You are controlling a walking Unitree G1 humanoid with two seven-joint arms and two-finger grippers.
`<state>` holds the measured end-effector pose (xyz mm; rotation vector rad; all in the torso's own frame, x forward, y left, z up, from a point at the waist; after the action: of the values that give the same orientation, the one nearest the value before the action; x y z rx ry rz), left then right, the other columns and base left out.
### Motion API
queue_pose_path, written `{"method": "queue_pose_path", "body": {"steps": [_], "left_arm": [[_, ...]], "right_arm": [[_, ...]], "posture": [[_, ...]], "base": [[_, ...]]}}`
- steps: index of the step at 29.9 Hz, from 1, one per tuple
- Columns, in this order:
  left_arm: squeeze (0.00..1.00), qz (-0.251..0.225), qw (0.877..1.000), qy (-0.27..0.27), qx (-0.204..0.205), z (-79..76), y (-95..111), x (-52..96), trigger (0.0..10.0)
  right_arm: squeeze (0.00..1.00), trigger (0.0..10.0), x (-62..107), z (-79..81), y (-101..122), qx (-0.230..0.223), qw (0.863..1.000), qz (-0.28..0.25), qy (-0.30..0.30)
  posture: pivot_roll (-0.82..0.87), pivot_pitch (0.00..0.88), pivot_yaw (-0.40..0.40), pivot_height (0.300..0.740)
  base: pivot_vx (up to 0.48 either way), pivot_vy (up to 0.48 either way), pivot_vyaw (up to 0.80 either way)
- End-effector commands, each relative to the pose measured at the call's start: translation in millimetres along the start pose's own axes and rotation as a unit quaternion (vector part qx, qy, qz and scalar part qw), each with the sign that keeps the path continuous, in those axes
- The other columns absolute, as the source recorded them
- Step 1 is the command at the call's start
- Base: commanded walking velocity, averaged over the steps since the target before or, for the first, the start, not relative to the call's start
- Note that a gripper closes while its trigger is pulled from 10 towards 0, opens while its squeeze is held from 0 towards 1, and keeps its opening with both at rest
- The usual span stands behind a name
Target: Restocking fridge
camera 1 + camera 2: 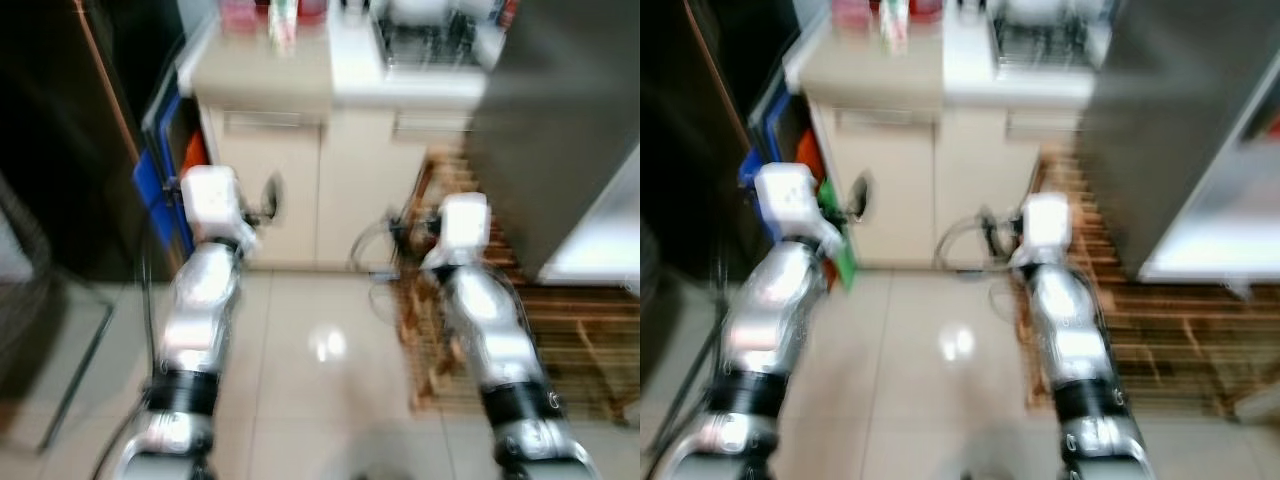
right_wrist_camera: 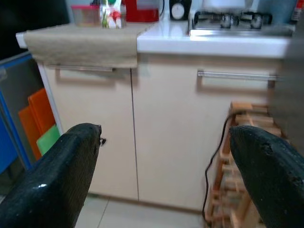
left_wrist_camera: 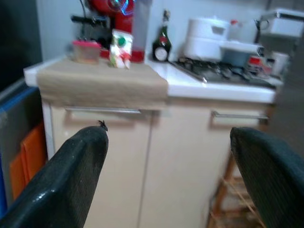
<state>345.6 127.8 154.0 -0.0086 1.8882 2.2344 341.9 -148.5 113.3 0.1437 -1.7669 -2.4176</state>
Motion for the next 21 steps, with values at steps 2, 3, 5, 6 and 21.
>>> {"method": "queue_pose_path", "body": {"steps": [2,3,5,6,21], "left_arm": [[0.00,-0.001,1.000,0.011,-0.010,10.3,-0.3,-0.5,10.0],[0.00,-0.001,1.000,0.010,-0.010,10.6,-0.1,-1.1,10.0],[0.00,-0.001,1.000,0.009,-0.011,10.5,0.5,-2.2,10.0],[0.00,-0.002,1.000,0.008,-0.011,9.9,0.9,-2.7,10.0],[0.00,-0.023,0.999,-0.006,-0.031,6.0,8.3,-7.3,10.0]], "right_arm": [[0.00,10.0,-3.4,10.6,1.3,-0.005,1.000,-0.007,0.012],[0.00,10.0,-3.3,11.1,1.1,-0.005,1.000,-0.007,0.012],[0.00,10.0,-3.0,11.4,0.9,-0.005,1.000,-0.008,0.012],[0.00,10.0,-2.8,11.1,1.0,-0.005,1.000,-0.008,0.011],[0.00,10.0,-0.8,2.6,1.4,-0.006,1.000,-0.009,-0.010]], "posture": [[0.01,0.000,0.014,0.740],[0.01,0.000,0.016,0.740],[0.00,0.000,0.019,0.740],[0.00,0.000,0.019,0.740],[0.00,0.000,0.019,0.740]], "base": [[0.472,0.000,0.00],[0.469,0.000,0.00],[0.467,0.000,0.00],[0.465,0.000,0.00],[0.463,0.000,0.00]]}}
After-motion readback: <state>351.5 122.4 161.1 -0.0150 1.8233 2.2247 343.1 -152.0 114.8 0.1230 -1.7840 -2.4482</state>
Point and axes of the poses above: a point about 5 cm out from each wrist's last joint towards the gripper, its own x axis pointing back from the gripper into the wrist, its own y axis along the axis of the wrist's last joint, z = x × y, the point moved 1 cm from there along -x, pointing out of the wrist towards the gripper, and after that the axes turned 14 degrees about -x, right-handed, at the moved point
